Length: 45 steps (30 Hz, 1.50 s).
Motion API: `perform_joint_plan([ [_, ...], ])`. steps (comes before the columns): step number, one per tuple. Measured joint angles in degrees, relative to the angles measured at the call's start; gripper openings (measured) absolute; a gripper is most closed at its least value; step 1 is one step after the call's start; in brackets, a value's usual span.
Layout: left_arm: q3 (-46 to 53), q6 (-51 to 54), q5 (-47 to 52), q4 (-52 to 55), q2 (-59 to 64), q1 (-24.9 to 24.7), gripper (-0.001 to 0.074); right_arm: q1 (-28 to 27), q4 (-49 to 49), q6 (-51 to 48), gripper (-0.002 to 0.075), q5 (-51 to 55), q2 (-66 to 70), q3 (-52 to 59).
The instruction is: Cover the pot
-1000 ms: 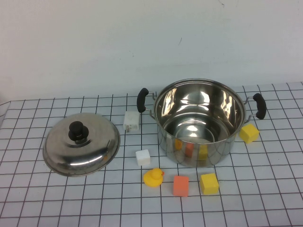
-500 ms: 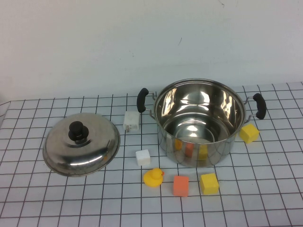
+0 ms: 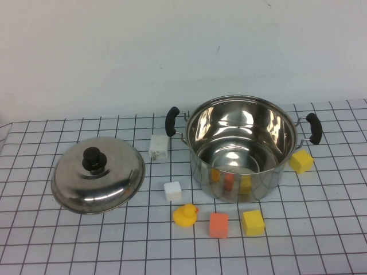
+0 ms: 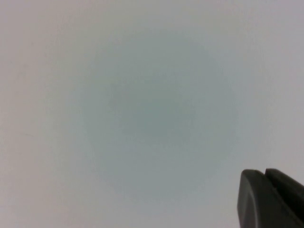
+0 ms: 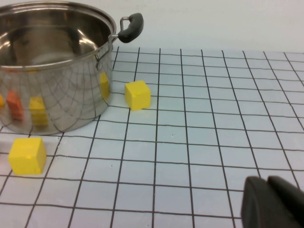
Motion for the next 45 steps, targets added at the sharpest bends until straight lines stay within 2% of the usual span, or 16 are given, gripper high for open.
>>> perform_joint_plan([
  [3,-7.81,3.03,11.77,-0.44,1.71,0.0,-0.0002,0.0,0.0,0.0,0.0009,0.0,0.0,0.0],
  [6,-16.74,3.81,18.18,-0.66,6.97,0.0,-0.0002,0.0,0.0,0.0,0.0009,0.0,0.0,0.0],
  [10,-25.79,4.24,21.75,-0.66,16.12,0.0,-0.0002,0.0,0.0,0.0,0.0009,0.0,0.0,0.0],
  [15,-32.08,4.47,20.21,-0.19,29.37,0.0,-0.0002,0.0,0.0,0.0,0.0009,0.0,0.0,0.0],
  [26,-32.56,2.58,2.58,4.14,56.91,0.0,-0.0002,0.0,0.0,0.0,0.0009,0.0,0.0,0.0],
  [32,-28.31,-5.95,-14.03,12.39,69.36,0.0,-0.0002,0.0,0.0,0.0,0.0009,0.0,0.0,0.0],
  [36,-23.86,-7.01,-26.53,14.18,79.36,0.0,-0.0003,0.0,0.0,0.0,0.0009,0.0,0.0,0.0],
  [41,-22.8,-7.01,-35.45,18.16,91.26,0.0,-0.0001,0.0,0.0,0.0,0.0009,0.0,0.0,0.0],
  [43,-22.8,-7.01,-38.21,20.19,96.41,0.0,0.0017,0.0,0.0,0.0,0.0009,0.0,0.0,0.0],
  [45,-22.8,-6.59,-39.18,21.2,101.32,0.0,0.0077,0.0,0.0,0.0,0.0009,0.0,0.0,0.0],
])
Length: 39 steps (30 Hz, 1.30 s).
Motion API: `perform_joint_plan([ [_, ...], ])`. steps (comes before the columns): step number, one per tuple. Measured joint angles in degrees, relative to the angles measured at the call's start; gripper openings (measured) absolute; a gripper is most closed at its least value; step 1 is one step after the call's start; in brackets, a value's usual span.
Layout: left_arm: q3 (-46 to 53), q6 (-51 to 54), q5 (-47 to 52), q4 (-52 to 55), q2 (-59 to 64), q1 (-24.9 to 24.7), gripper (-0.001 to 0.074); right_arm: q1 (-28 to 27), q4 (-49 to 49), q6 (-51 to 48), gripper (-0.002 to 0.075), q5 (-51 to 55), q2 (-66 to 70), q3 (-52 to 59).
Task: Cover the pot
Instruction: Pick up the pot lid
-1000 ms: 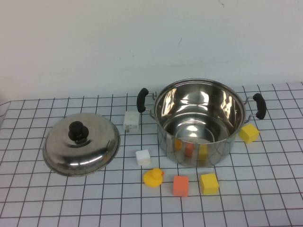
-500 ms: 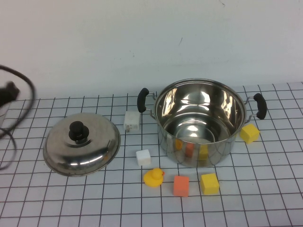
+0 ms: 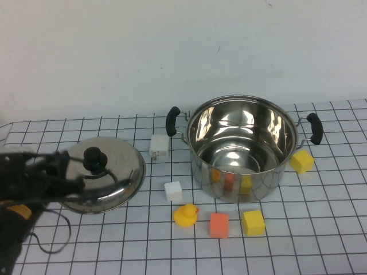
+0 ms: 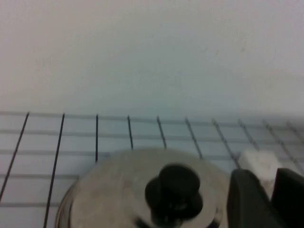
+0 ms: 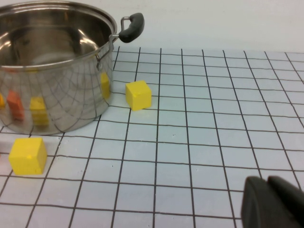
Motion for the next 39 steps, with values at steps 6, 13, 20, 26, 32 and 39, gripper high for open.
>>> perform_joint_plan([
  [6,-1.27,5.55,-0.4,0.27,11.65,0.0,0.0404,0.0,0.0,0.0,0.0009,0.0,0.0,0.0],
  [13,-6.25,8.61,-0.49,2.33,18.2,0.0,0.0511,0.0,0.0,0.0,0.0009,0.0,0.0,0.0],
  [20,-13.09,9.35,-0.87,2.82,21.74,0.0,0.052,0.0,0.0,0.0,0.0009,0.0,0.0,0.0],
  [26,-19.36,8.31,-0.87,2.82,25.07,0.0,0.0522,0.0,0.0,0.0,0.0009,0.0,0.0,0.0],
  [32,-24.38,7.45,-0.87,2.82,27.83,0.0,0.0522,0.0,0.0,0.0,0.0009,0.0,0.0,0.0],
  [39,-27.78,6.94,0.26,1.93,29.96,-2.39,0.0522,0.0,0.0,0.0,0.0009,0.0,0.0,0.0],
])
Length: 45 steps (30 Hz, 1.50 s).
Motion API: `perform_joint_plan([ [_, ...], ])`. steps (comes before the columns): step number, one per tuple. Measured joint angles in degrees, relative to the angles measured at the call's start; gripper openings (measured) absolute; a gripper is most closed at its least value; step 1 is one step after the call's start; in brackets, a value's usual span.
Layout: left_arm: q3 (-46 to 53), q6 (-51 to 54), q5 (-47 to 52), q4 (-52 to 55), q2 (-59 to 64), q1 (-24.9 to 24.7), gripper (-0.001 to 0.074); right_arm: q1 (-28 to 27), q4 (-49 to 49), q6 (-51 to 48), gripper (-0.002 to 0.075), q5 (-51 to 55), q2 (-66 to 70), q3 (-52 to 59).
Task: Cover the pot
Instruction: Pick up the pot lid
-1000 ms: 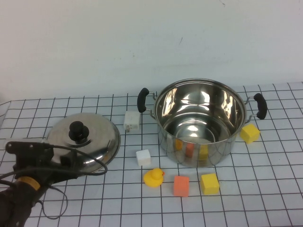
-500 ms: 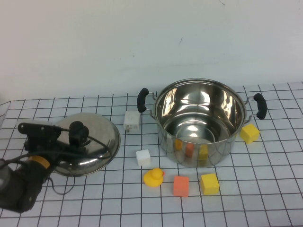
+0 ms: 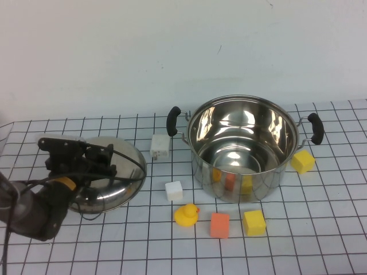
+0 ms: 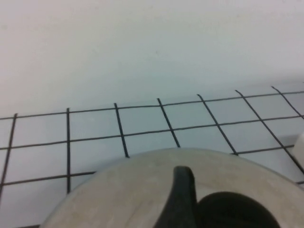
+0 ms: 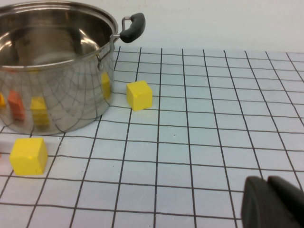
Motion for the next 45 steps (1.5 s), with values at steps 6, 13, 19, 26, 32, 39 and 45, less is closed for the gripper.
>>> perform_joint_plan([
  [6,-1.11,0.04,0.94,-4.3,1.96,-2.5,0.0522,0.0,0.0,0.0,0.0009,0.0,0.0,0.0],
  [13,-1.3,1.08,0.74,-6.77,3.17,-3.15,0.0503,0.0,0.0,0.0,0.0009,0.0,0.0,0.0],
  [19,-1.3,1.35,0.6,-9.69,3.17,-3.24,0.0331,0.0,0.0,0.0,0.0009,0.0,0.0,0.0],
  [26,-1.3,1.35,-0.02,-11.58,3.3,-3.24,0.0331,0.0,0.0,0.0,0.0009,0.0,0.0,0.0],
  [32,-1.3,2.26,1.88,-14.5,-2.23,-3.24,0.033,0.0,0.0,0.0,0.0009,0.0,0.0,0.0],
  [39,-1.3,6.24,10.6,-15.03,-15.7,-3.24,0.033,0.0,0.0,0.0,0.0009,0.0,0.0,0.0],
  [45,-1.3,6.24,17.59,-8.17,-26.83,-7.09,0.033,0.0,0.0,0.0,0.0009,0.0,0.0,0.0],
])
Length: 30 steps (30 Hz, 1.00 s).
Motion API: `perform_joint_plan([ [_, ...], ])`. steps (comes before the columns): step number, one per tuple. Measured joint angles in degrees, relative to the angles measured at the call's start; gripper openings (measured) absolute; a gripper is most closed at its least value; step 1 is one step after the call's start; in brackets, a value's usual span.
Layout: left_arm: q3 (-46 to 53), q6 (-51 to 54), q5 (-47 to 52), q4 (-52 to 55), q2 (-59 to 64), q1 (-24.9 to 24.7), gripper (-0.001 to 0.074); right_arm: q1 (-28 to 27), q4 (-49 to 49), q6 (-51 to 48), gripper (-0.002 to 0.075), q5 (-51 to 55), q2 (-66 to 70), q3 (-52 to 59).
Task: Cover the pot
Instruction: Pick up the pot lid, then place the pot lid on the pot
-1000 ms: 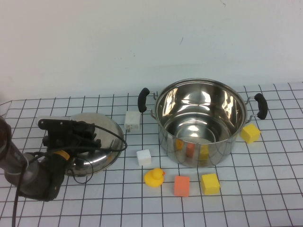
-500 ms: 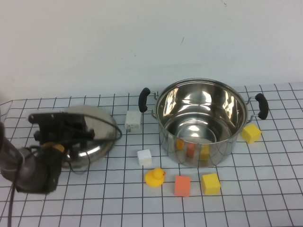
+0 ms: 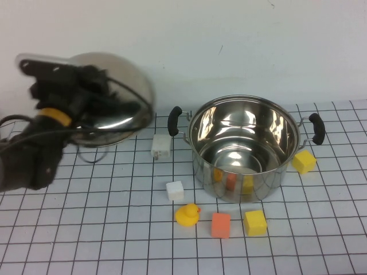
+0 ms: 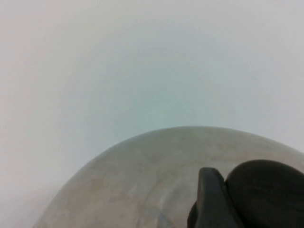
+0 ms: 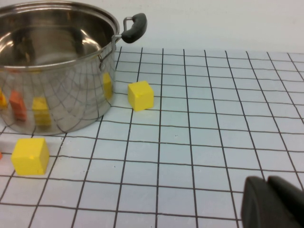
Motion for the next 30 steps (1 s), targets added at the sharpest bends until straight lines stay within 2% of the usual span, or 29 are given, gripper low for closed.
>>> perform_joint_plan([
  [5,-1.48,0.0,1.99,0.67,-2.66,-9.0,0.033,0.0,0.0,0.0,0.0009,0.0,0.0,0.0],
  [9,-4.09,0.0,3.36,-3.73,-2.31,-16.95,0.033,0.0,0.0,0.0,0.0009,0.0,0.0,0.0],
  [14,-10.72,0.0,7.82,-6.16,0.84,-24.57,0.033,0.0,0.0,0.0,0.0009,0.0,0.0,0.0],
  [19,-18.81,0.0,13.62,-6.5,7.25,-27.61,0.033,0.0,0.0,0.0,0.0009,0.0,0.0,0.0],
  [30,-28.71,4.11,18.57,-9.12,19.02,-27.7,0.033,0.0,0.0,0.0,0.0009,0.0,0.0,0.0],
])
